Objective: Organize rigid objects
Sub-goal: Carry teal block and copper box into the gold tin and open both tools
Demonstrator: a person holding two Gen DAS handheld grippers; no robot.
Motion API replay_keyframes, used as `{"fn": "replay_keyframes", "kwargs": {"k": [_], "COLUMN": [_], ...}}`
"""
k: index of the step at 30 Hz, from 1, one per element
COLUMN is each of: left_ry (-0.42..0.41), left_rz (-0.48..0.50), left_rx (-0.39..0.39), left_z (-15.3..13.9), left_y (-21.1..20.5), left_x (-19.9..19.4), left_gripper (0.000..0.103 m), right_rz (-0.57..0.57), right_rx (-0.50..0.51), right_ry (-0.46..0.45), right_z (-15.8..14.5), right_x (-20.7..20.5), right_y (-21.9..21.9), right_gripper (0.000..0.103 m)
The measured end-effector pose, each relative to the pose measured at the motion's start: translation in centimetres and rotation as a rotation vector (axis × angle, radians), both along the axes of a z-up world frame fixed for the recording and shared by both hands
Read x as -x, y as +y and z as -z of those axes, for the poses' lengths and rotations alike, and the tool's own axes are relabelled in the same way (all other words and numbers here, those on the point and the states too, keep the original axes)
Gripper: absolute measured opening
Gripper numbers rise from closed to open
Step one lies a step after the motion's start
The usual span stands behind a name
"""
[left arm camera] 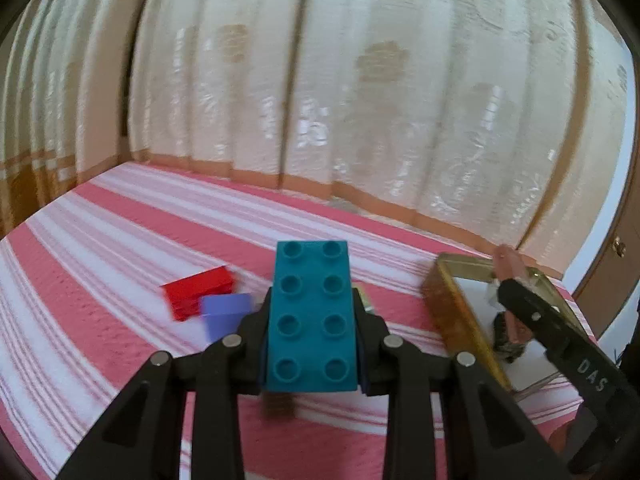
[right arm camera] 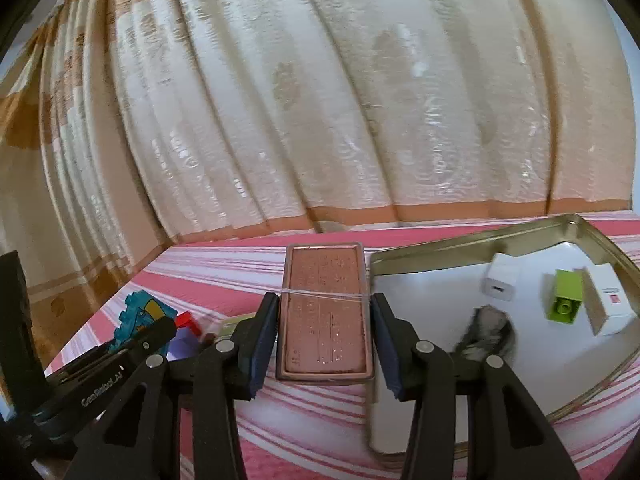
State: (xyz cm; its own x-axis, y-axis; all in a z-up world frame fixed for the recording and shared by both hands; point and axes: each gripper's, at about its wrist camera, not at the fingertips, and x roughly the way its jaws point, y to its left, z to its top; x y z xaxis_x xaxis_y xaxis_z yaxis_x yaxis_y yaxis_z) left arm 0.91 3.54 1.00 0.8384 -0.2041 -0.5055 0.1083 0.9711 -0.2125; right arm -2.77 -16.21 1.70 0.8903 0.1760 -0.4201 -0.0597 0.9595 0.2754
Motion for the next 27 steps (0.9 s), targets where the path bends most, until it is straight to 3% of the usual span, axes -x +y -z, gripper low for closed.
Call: {"fn": "replay_keyframes", "kwargs": {"k": [27], "left_ry": [-0.010], "left_rz": [0.130], "left_rx": [-0.046], "left_z": [-0.5], "left_y": [-12.3], "left_x": [-1.8], "left_gripper": [0.030], "right_rz": [0.197], "right_rx": [0.086], "right_ry": [0.029], "right_z": [0.2], "right_x": [-0.2], "right_y": [-8.5], "right_gripper": [0.049]}}
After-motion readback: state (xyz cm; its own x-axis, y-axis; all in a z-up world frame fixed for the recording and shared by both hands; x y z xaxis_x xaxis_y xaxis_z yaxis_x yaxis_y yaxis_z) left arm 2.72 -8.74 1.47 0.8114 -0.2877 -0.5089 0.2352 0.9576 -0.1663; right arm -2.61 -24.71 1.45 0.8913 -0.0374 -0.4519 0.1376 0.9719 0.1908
